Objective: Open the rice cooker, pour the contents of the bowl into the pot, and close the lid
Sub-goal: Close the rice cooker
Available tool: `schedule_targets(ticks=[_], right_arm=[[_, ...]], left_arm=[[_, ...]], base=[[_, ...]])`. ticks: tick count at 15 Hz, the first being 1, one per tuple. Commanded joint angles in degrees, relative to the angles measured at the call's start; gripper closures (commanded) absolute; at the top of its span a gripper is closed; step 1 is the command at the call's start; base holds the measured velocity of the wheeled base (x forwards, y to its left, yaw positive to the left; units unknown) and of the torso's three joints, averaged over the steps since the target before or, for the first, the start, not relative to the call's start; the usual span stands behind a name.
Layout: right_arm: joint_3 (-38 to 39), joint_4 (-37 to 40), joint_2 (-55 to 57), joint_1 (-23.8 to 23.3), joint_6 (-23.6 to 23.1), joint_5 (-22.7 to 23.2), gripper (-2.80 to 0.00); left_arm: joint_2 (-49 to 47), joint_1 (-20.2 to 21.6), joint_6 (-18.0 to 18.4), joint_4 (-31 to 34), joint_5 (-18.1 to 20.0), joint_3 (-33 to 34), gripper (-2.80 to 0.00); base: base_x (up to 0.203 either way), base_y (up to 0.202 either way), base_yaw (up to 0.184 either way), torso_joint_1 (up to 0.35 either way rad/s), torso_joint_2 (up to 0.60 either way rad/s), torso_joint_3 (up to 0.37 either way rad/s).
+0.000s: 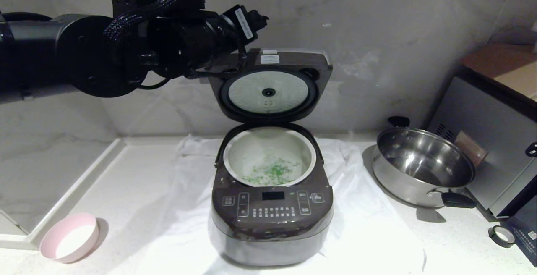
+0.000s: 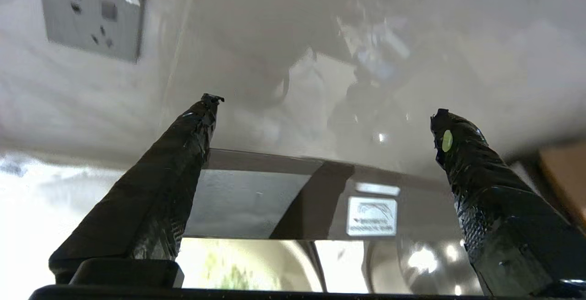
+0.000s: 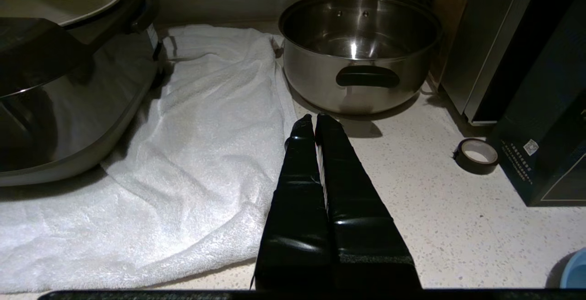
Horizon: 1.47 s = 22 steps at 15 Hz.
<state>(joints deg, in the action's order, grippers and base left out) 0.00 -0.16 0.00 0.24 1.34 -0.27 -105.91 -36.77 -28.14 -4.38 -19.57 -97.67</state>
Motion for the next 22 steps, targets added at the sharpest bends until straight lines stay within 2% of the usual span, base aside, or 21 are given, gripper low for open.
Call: schedule_targets(ticks=[1, 6, 10, 13, 16, 22], right_arm=[[0.09, -0.02, 0.0, 0.02, -0.02, 0.0, 0.0], [0.09, -0.02, 0.0, 0.02, -0.03, 0.0, 0.0], [-1.16, -1.09, -0.08, 0.02, -0.88, 0.11, 0.0], [-9.71, -0.48, 3.6, 0.07, -0.5, 0.66, 0.0], [-19.16, -0.52, 11.2, 0.31, 1.92, 2.47, 0.0], [-42.61, -0.76, 40.08, 0.52, 12.06, 8.21, 0.0]], left_arm=[[2.71, -0.21, -0.26, 0.3, 0.93, 5.88, -2.8], [6.71, -1.04, -0.74, 0.0, 1.79, 16.09, -2.8], [9.22, -1.37, -0.79, -6.13, 1.9, 26.44, -2.8], [10.3, -1.38, -1.14, -9.61, 1.74, 31.41, -2.8], [11.42, -1.29, -1.66, -9.86, 1.73, 31.57, -2.8], [11.86, -2.17, -3.33, -9.86, 1.73, 34.83, -2.8]], base=[[0.0, 0.0, 0.0, 0.0, 0.0, 0.0], [0.0, 0.0, 0.0, 0.0, 0.0, 0.0], [0.0, 0.0, 0.0, 0.0, 0.0, 0.0], [0.0, 0.0, 0.0, 0.012, 0.0, -0.004], [0.0, 0.0, 0.0, 0.0, 0.0, 0.0], [0.0, 0.0, 0.0, 0.0, 0.0, 0.0]])
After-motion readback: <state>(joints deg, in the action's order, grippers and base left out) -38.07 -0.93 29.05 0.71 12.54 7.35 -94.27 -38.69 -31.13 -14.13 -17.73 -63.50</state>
